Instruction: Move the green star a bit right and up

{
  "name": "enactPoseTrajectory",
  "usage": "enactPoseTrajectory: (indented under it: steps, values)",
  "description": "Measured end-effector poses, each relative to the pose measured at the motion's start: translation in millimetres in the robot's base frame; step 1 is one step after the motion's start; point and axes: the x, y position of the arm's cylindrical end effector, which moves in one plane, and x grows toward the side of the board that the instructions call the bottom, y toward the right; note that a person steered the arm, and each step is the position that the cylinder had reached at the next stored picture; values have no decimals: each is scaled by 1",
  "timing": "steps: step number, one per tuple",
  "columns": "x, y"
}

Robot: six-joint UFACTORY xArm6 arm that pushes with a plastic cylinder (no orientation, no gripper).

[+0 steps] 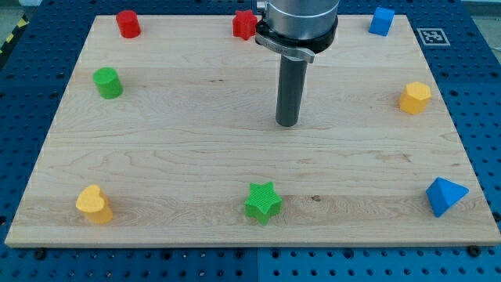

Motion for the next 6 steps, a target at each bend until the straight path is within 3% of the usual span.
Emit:
enactPoseTrajectory:
  steps: [3,5,6]
  values:
    - [11,-10]
    - [76,-86]
    - [87,-109]
